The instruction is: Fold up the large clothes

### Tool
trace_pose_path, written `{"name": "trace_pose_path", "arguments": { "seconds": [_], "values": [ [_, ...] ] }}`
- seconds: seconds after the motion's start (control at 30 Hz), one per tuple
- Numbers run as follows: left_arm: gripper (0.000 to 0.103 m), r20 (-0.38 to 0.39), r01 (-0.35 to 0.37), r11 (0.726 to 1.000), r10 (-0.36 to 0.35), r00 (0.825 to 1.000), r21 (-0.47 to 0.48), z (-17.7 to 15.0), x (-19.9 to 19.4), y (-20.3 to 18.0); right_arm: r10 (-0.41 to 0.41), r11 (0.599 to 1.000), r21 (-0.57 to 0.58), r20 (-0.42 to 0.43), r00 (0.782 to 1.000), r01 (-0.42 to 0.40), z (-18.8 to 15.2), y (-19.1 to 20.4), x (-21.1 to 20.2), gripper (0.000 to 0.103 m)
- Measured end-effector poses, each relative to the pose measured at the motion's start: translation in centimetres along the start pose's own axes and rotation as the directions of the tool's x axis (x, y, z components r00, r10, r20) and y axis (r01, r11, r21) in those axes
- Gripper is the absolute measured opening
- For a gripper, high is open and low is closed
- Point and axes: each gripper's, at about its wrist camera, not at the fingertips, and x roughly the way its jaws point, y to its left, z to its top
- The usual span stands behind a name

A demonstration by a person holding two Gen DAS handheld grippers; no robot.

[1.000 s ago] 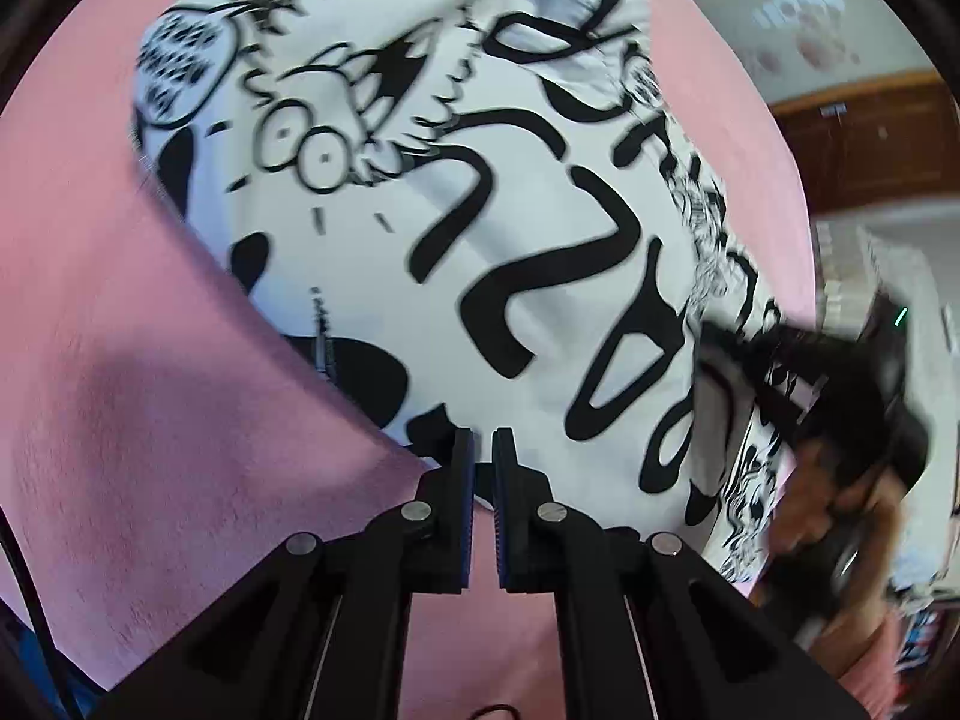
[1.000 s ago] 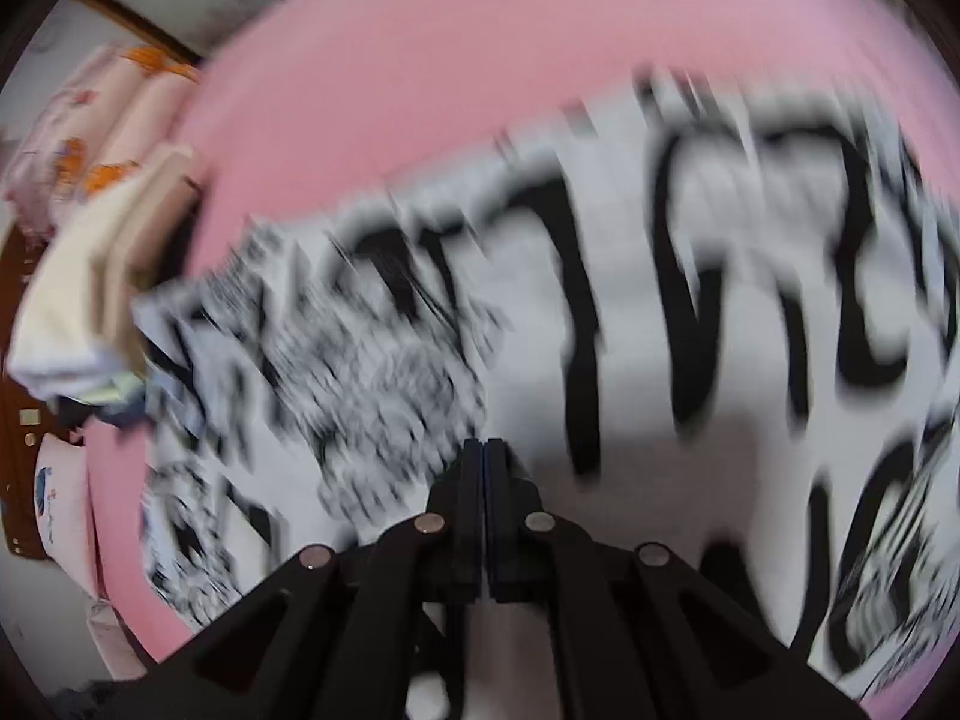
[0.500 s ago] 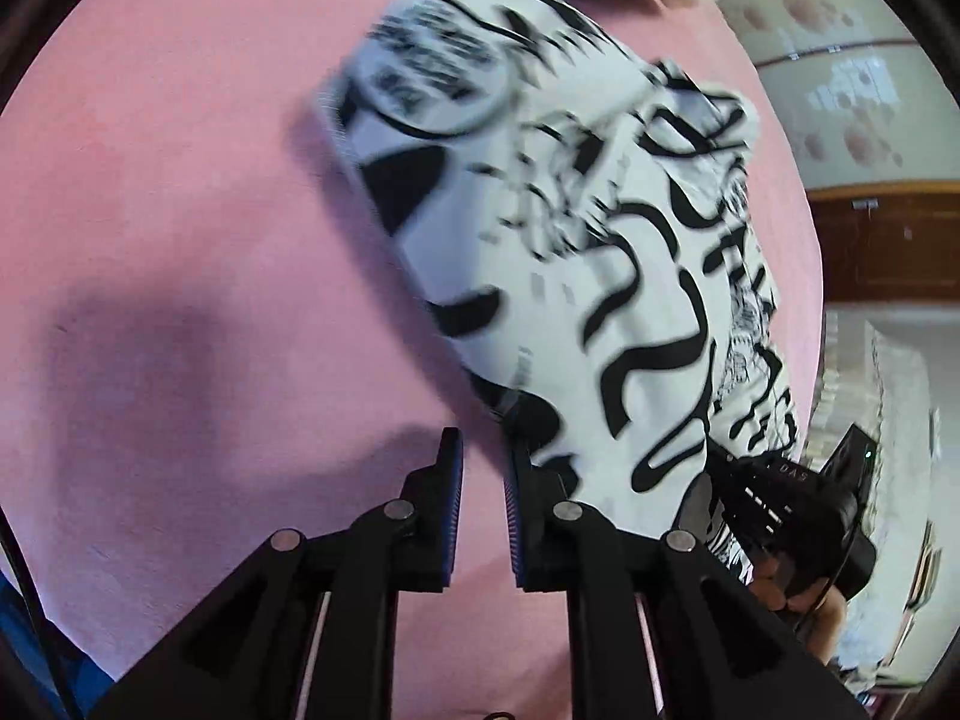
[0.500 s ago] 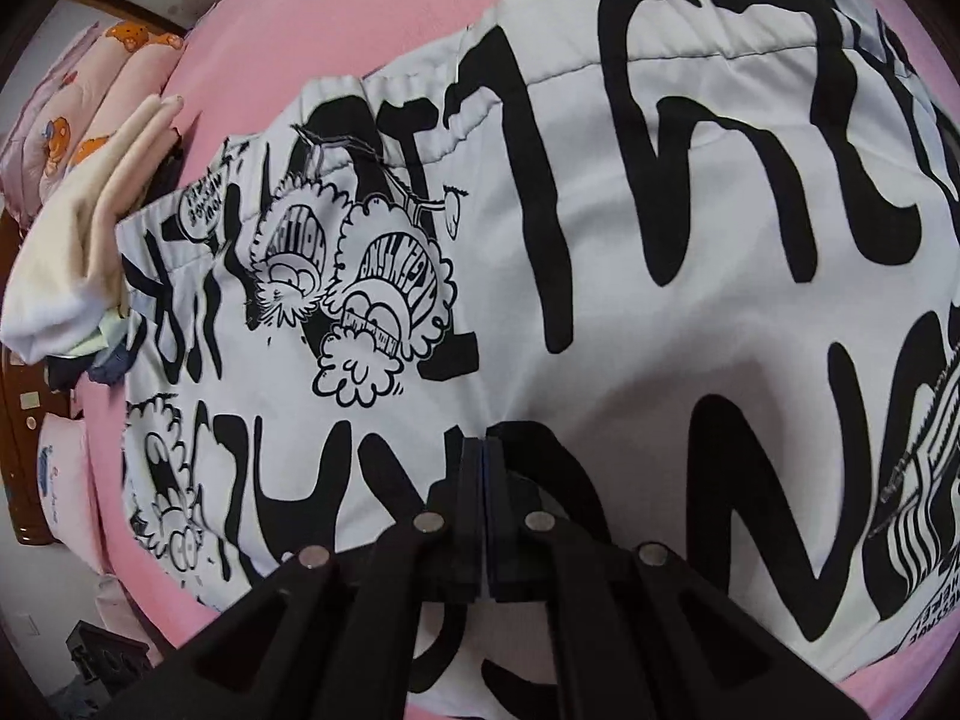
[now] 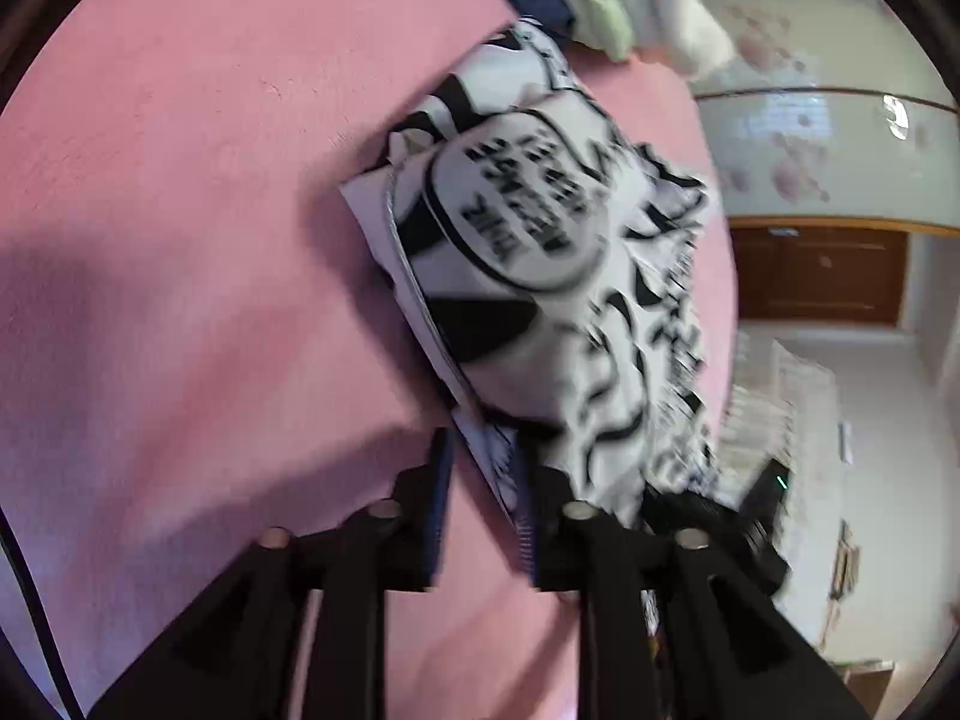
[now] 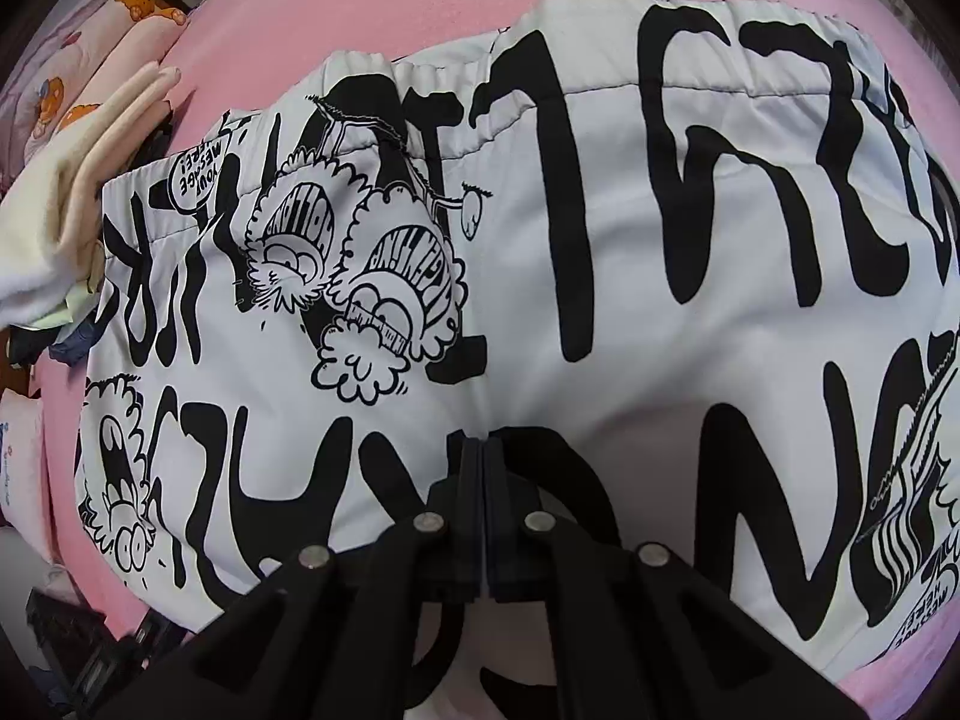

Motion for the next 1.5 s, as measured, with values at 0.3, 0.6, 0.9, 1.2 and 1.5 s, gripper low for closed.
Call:
{"name": "trace_pose_path", "arguments": {
  "seconds": [0.3, 0.6, 0.9, 1.2, 1.5],
  "values": [
    [0.085, 0.045, 0.105, 0.993, -0.108, 0.993, 0.052, 3.7, -0.5, -1.2, -0.008, 0.999, 0.038, 0.052, 0.999, 0.006, -0.8, 0.9, 0.2, 0.0],
    [0.087, 0.055, 0.051, 0.998, -0.053, 0.997, 0.045, 7.7, 3.9, -1.0, -0.004, 0.999, 0.038, 0.078, 0.997, 0.001, -1.9, 0.6, -0.1, 0.0],
    [0.07, 0.094, 0.1, 0.995, -0.102, 0.99, 0.021, 9.4, 5.0, -0.8, 0.013, 0.998, 0.061, 0.088, 0.996, -0.018, -1.8, -0.4, -0.2, 0.0],
    [0.034, 0.156, 0.067, 0.972, -0.104, 0.982, 0.224, 8.6, 3.2, -5.4, 0.043, 0.994, 0.096, 0.101, 0.994, -0.052, -1.7, -1.6, -0.5, 0.0],
    [0.026, 0.173, 0.119, 0.863, -0.23, 0.958, 0.491, 4.6, 0.7, -15.5, 0.135, 0.983, 0.108, 0.114, 0.984, -0.148, -2.5, -4.2, -0.9, 0.0]
  ]
}}
